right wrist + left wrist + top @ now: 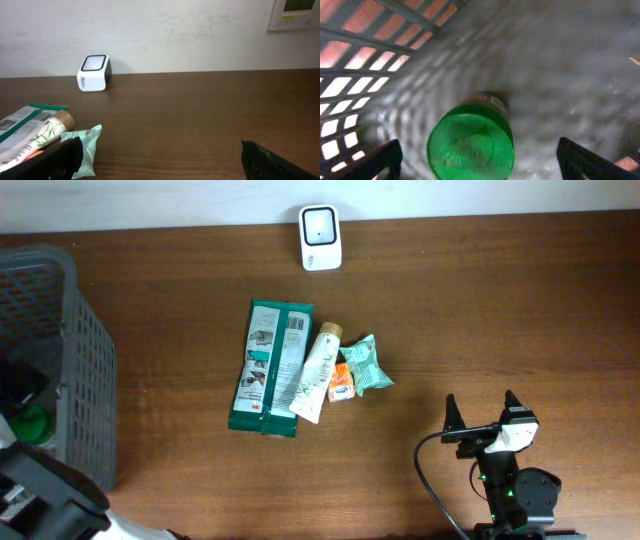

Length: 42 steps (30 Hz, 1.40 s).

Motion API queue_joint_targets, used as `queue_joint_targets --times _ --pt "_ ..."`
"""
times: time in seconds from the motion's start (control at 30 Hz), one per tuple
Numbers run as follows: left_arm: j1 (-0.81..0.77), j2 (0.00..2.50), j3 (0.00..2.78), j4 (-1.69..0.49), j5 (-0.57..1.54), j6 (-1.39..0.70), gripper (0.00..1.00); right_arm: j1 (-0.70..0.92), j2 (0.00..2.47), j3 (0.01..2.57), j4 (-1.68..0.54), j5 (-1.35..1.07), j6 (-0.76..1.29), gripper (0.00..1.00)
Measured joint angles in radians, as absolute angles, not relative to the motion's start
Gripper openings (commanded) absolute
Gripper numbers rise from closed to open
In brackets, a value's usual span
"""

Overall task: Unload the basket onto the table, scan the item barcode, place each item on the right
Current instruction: 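Reach the left gripper into the basket and grasp the green-capped jar, then carry the green-capped jar out and set it beside the pouch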

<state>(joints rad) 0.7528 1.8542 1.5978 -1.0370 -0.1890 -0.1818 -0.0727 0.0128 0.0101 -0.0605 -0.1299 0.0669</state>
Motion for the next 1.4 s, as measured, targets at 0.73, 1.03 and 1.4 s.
queue_joint_targets --times 0.73,1.03,1.4 --pt "0.761 1.985 1.621 -1.103 -0.184 -0.181 0.60 -0.073 0.013 0.010 -0.060 -0.130 0.067 0.98" --pt "0.761 1.988 2.246 -1.377 -0.033 -0.181 0.59 -0.073 0.013 0.010 -0.060 -0.130 0.067 0.98" --pt "0.479 1.934 2.729 -1.467 0.447 -0.181 0.59 -0.073 0.013 0.010 -0.060 -0.130 0.067 0.98"
